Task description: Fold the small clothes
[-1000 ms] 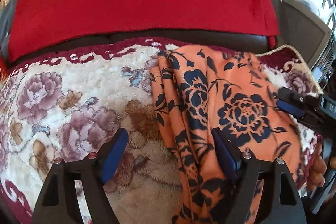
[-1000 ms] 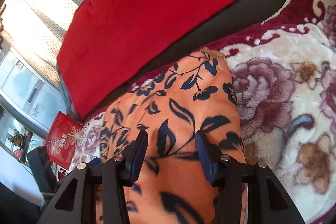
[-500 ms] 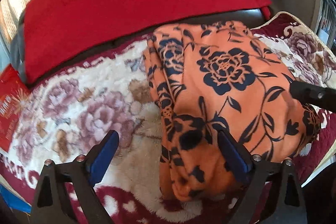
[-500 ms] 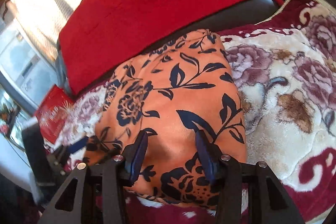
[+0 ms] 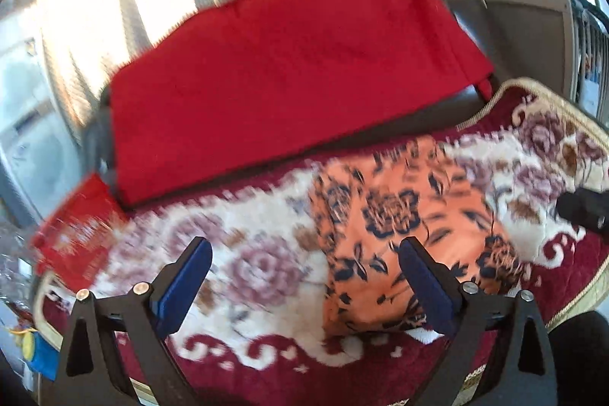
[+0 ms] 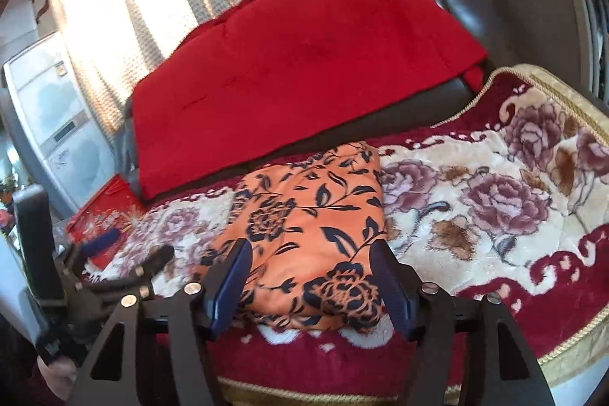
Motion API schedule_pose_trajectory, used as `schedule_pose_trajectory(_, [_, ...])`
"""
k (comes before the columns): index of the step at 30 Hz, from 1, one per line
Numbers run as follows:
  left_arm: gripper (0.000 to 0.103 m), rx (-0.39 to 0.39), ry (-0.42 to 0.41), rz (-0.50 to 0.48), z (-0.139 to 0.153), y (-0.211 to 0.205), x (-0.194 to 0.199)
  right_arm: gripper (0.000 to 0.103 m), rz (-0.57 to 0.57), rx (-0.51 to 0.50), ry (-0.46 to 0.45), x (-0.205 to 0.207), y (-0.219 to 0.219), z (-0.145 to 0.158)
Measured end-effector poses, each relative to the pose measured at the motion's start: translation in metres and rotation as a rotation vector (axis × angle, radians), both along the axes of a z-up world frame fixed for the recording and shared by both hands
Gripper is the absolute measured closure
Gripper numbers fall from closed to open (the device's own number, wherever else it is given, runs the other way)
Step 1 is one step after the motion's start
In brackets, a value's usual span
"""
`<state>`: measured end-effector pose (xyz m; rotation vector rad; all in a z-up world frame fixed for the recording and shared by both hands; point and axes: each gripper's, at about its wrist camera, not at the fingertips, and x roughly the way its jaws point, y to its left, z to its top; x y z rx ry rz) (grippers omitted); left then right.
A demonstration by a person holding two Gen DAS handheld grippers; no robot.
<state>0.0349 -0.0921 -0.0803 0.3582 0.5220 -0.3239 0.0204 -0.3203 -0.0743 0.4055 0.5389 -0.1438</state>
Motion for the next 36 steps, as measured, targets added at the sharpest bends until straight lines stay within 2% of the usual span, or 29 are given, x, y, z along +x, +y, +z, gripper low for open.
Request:
schedule_pose_trajectory(3, [0.003, -0.030, -0.044, 0.015, 0.023, 0.011, -0.015, 0.035, -0.010, -0.003, -0.018, -0.015, 0.006, 0.013])
schedule_pose_trajectory(7, [0.003, -0.083, -0.073, 0.028, 0.050, 0.027, -0.033, 0.035, -0.014, -0.055, -0.044, -0.033, 0.020, 0.032])
schedule_pose_trajectory(14, [0.003, -0.123, -0.128, 0.065, 0.080, 0.047, -0.054, 0.032, 0.001, -0.129, -0.067, -0.057, 0.044, 0.059])
schedule_pose_trajectory(25, [0.002, -0.165, -0.138, 0.095, 0.102, 0.068, -0.065, 0.032, 0.007, -0.181, -0.080, -0.075, 0.064, 0.079])
schedule_pose_trajectory(36, [0.002, -0.191, -0.129, 0.114, 0.106, 0.078, -0.060, 0.032, 0.028, -0.205, -0.062, -0.067, 0.077, 0.079])
